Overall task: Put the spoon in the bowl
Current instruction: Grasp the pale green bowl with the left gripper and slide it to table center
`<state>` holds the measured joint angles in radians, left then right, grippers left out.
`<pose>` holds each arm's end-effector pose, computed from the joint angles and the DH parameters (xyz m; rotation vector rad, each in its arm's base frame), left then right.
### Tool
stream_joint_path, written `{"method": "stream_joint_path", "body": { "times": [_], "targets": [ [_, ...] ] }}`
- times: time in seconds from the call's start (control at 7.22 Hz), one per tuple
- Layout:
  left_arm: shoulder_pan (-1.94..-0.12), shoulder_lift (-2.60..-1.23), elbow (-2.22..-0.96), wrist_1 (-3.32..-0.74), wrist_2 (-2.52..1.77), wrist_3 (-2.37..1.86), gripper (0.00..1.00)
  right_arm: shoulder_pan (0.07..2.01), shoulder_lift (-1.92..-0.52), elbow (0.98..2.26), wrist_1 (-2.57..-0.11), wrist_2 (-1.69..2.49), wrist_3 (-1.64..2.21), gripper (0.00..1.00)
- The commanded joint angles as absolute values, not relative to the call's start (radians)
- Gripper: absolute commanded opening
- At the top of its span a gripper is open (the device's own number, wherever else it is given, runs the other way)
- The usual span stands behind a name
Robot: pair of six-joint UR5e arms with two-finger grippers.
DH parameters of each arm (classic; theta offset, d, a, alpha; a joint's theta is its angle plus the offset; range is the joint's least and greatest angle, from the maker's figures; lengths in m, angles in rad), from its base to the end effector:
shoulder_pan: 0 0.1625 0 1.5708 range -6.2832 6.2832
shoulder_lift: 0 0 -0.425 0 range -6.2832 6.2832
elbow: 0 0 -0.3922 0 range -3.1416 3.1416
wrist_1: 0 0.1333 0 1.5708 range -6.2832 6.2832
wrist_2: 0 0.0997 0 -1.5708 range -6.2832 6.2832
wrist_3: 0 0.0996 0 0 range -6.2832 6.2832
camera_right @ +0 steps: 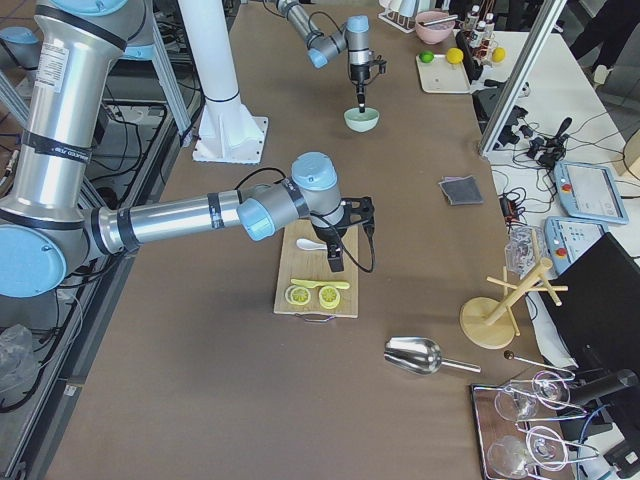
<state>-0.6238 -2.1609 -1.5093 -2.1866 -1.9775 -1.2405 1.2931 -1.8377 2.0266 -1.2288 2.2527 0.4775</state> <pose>0.5131 -0.4849 0.2649 0.1966 1.1647 -0.0259 -0.0414 -0.4023 0.5150 0.2283 -0.8055 0.0070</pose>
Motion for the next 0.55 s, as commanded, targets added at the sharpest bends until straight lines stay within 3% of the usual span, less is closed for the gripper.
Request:
{"method": "stream_joint_path", "body": {
  "times": [0.0,0.14,0.28,0.42],
  "targets": [
    [-0.539,-2.227,-1.480,-2.135,-1.893,-1.261,0.00,1.293,-1.838,2.025,-1.229,2.252,0.482,1.00],
    [-0.517,-2.232,-1.482,-2.137,-1.881,-1.259,0.18,1.293,-1.838,2.025,-1.229,2.253,0.486,1.00],
    [-0.515,-2.233,-1.489,-2.140,-1.878,-1.255,0.76,1.293,-1.836,2.025,-1.229,2.252,0.488,1.00],
    [-0.518,-2.220,-1.538,-2.137,-1.847,-1.258,0.98,1.293,-1.836,2.026,-1.229,2.253,0.488,1.00]
  ]
}}
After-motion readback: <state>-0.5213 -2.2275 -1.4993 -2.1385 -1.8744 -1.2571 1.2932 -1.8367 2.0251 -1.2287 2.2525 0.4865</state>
